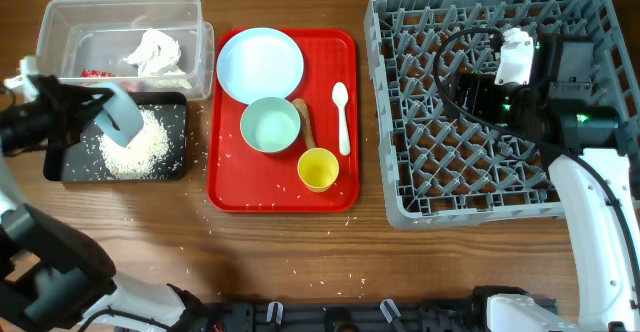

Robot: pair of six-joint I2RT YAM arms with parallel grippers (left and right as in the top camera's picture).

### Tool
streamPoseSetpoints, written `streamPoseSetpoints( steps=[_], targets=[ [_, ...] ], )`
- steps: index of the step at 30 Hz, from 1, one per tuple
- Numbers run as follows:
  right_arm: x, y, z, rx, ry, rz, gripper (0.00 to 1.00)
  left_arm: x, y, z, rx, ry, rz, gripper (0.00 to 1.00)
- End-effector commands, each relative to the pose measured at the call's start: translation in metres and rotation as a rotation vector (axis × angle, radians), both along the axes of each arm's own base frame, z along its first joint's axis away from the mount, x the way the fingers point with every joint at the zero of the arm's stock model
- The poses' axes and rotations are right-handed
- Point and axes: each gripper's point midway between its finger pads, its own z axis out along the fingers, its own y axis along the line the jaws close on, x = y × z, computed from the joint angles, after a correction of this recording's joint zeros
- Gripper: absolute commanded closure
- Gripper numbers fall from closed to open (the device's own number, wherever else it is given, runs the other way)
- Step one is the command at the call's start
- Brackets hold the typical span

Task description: Sort waste into correct bins and load items into the dishwasher rack

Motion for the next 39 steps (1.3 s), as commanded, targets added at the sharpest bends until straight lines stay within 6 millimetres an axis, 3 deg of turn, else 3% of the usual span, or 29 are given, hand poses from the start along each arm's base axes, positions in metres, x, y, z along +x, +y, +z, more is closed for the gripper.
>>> streamPoseSetpoints(
  steps=[1, 3, 8, 12, 17, 19, 21, 24, 28, 30, 33, 35, 37, 39],
  targets=[
    [0.001, 0.003, 0.0, 0.022, 0.009, 0.002, 0.0, -0.001, 0.022, 0.014, -0.068, -0.089, 0.053, 0.96],
    [0.001, 0.003, 0.0, 0.022, 0.01, 0.002, 0.0, 0.004, 0.036, 0.018, -0.186, -0.19, 0.073, 0.96],
    [-0.004, 0.003, -0.004, 0.021, 0.038, 0.003, 0.0, 0.014, 0.047, -0.007, -0.432, -0.164, 0.124, 0.96],
    [-0.004, 0.003, -0.004, 0.022, 0.038, 0.003, 0.0, 0.015, 0.047, 0.009, -0.567, -0.183, 0.154, 0.96],
    [-0.004, 0.003, -0.004, 0.022, 0.037, 0.003, 0.0, 0.015, 0.043, 0.013, -0.514, -0.23, 0.128, 0.96],
    [-0.004, 0.003, -0.004, 0.022, 0.037, 0.003, 0.0, 0.013, 0.026, 0.022, -0.434, -0.247, 0.072, 0.96],
    [-0.003, 0.003, -0.003, 0.022, 0.034, 0.003, 0.0, 0.011, -0.011, 0.024, -0.292, -0.19, -0.04, 0.96],
    [-0.005, 0.004, -0.004, 0.023, 0.041, 0.001, 0.01, -0.005, -0.093, -0.015, 0.068, 0.065, -0.331, 0.96],
    [-0.005, 0.004, -0.005, 0.023, 0.045, 0.002, 0.0, -0.022, -0.167, -0.082, 0.539, 0.391, -0.546, 0.96],
    [-0.006, 0.003, -0.005, 0.021, 0.049, 0.003, 0.0, -0.033, -0.19, -0.103, 0.728, 0.455, -0.588, 0.96],
    [-0.006, 0.003, -0.005, 0.021, 0.049, 0.003, 0.0, -0.05, -0.216, -0.131, 0.868, 0.491, -0.601, 0.96],
    [-0.006, 0.003, -0.005, 0.021, 0.049, 0.003, 0.0, -0.061, -0.228, -0.152, 0.909, 0.504, -0.593, 0.96],
    [-0.006, 0.004, -0.005, 0.021, 0.048, 0.004, 0.0, -0.065, -0.237, -0.16, 0.903, 0.495, -0.599, 0.96],
    [-0.006, 0.004, -0.005, 0.022, 0.049, 0.003, 0.0, -0.069, -0.248, -0.161, 0.907, 0.481, -0.618, 0.8]
  ],
)
